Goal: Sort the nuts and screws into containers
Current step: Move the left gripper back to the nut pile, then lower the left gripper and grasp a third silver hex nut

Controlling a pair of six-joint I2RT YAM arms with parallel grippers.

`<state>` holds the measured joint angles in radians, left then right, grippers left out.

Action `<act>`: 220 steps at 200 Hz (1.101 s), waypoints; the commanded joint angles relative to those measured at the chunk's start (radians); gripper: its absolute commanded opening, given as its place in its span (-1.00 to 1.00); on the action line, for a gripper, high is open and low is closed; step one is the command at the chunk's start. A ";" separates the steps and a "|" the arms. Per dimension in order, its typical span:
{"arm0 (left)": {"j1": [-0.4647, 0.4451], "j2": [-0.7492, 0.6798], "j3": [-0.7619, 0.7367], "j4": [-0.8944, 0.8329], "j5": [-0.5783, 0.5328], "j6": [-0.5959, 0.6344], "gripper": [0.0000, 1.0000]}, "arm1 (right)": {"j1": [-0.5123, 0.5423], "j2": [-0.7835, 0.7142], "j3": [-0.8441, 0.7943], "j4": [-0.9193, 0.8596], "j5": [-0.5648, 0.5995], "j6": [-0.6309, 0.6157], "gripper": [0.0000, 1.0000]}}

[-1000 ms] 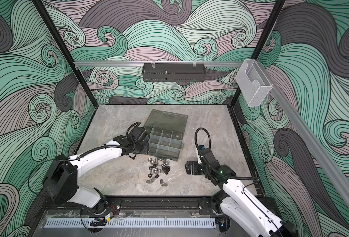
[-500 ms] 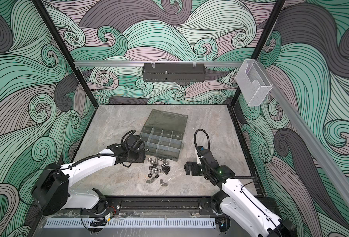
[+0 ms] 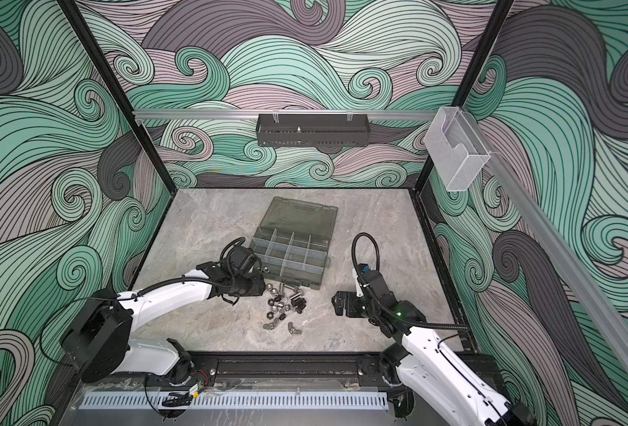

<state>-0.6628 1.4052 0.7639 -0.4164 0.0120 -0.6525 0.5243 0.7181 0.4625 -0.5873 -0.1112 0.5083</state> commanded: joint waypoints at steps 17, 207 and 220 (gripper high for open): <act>-0.017 0.081 0.062 0.007 -0.001 -0.035 0.16 | 0.006 0.003 -0.005 0.000 0.016 0.005 0.99; -0.044 0.296 0.187 -0.025 -0.066 -0.061 -0.07 | 0.006 0.010 -0.023 0.030 -0.009 -0.045 0.99; -0.046 0.295 0.179 -0.033 -0.079 -0.062 -0.15 | 0.006 -0.001 -0.027 0.032 -0.007 -0.043 0.99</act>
<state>-0.6983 1.6810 0.9253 -0.4080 -0.0269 -0.7040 0.5243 0.7368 0.4507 -0.5694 -0.1154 0.4747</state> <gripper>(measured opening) 0.460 0.992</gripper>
